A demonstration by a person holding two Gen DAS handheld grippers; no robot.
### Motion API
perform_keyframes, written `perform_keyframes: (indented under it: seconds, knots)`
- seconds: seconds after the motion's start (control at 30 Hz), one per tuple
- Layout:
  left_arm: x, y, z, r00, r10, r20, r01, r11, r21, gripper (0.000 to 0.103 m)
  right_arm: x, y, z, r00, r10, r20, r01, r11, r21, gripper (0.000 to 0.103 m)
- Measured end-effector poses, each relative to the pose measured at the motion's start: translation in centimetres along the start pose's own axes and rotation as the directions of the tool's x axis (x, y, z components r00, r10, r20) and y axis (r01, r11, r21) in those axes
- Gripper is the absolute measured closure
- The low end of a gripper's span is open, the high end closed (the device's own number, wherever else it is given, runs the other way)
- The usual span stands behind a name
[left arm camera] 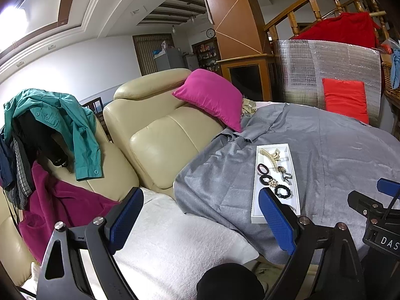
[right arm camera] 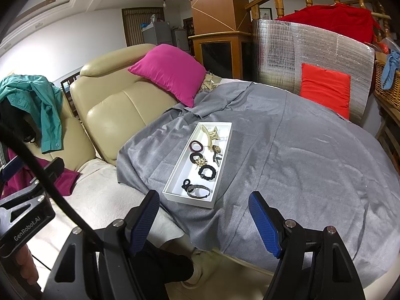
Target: Organize jewelry
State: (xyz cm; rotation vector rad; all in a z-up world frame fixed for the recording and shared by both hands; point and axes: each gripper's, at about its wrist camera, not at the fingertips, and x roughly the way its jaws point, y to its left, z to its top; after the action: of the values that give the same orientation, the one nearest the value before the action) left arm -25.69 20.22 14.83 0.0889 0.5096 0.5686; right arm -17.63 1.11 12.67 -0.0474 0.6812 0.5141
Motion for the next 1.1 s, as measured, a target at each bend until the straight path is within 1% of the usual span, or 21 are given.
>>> perform_keyframes:
  seconds: [0.63, 0.9, 1.1]
  knots:
    - [-0.2, 0.3, -0.3, 1.000, 0.006, 0.002, -0.006, 1.000, -0.016, 0.010, 0.2, 0.7, -0.2, 1.000, 0.001, -0.003, -0.001, 1.000, -0.013, 0.026]
    - [0.1, 0.9, -0.5, 1.000, 0.008, -0.006, -0.008, 1.000, -0.026, 0.010, 0.3, 1.5, 0.6, 1.000, 0.000, 0.004, 0.000, 0.999, -0.041, 0.026]
    - [0.6, 1.9, -0.7, 1.000, 0.016, -0.014, -0.016, 0.999, -0.048, 0.010, 1.4, 1.9, 0.6, 1.000, -0.006, -0.025, 0.005, 0.999, -0.047, 0.026]
